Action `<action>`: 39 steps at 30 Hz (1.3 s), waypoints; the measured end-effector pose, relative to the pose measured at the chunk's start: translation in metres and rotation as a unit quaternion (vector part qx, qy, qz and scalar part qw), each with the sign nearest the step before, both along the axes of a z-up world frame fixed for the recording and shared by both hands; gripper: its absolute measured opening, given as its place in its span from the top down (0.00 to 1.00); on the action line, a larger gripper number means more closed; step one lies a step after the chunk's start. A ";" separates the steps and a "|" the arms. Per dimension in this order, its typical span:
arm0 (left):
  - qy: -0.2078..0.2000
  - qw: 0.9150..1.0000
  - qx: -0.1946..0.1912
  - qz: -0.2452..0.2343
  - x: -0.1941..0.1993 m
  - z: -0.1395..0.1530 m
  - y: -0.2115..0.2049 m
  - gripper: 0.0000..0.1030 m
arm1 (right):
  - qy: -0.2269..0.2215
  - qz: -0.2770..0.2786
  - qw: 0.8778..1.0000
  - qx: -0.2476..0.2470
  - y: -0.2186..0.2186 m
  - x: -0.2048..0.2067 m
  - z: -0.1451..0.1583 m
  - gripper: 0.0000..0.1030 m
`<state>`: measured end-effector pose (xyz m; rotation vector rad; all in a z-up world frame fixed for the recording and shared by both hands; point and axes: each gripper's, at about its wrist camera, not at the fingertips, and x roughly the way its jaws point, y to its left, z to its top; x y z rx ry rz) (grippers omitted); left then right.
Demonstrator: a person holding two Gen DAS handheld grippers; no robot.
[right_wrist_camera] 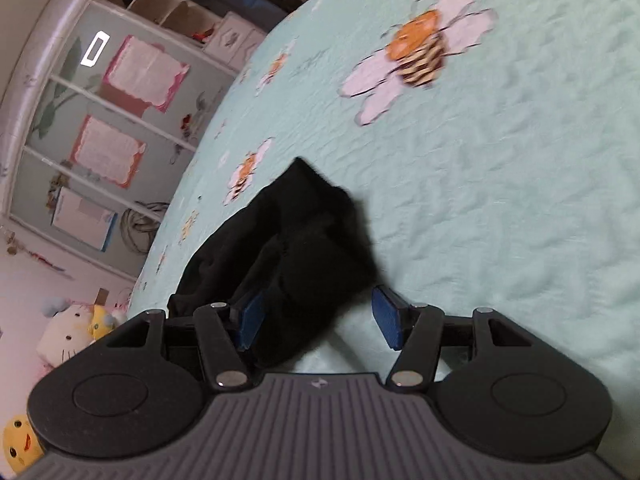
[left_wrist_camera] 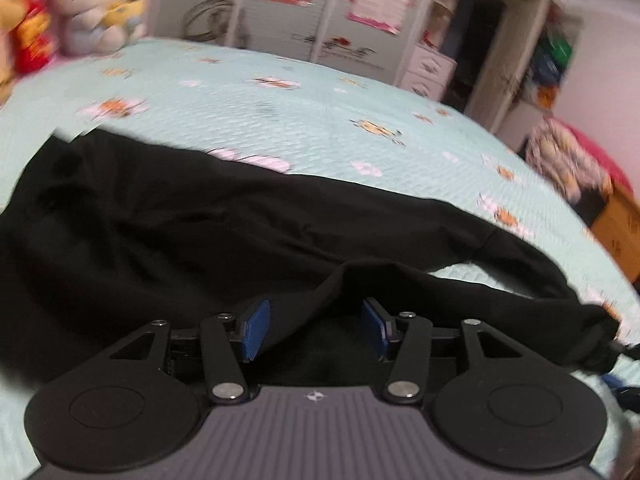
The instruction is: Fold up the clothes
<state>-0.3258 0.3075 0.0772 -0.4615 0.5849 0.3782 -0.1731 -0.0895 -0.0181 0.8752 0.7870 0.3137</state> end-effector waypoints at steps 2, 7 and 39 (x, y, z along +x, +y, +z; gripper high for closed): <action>-0.011 0.998 -0.054 0.040 -0.030 -0.005 0.011 0.46 | -0.008 0.004 1.000 0.008 0.003 0.004 -0.002 0.42; -0.033 0.967 -0.178 0.178 -0.107 -0.035 0.048 0.47 | -0.006 0.017 0.999 0.040 0.009 0.005 -0.016 0.81; -0.020 0.947 -0.275 0.162 -0.136 -0.038 0.132 0.86 | 0.022 0.030 0.999 -0.018 -0.053 0.006 0.031 0.93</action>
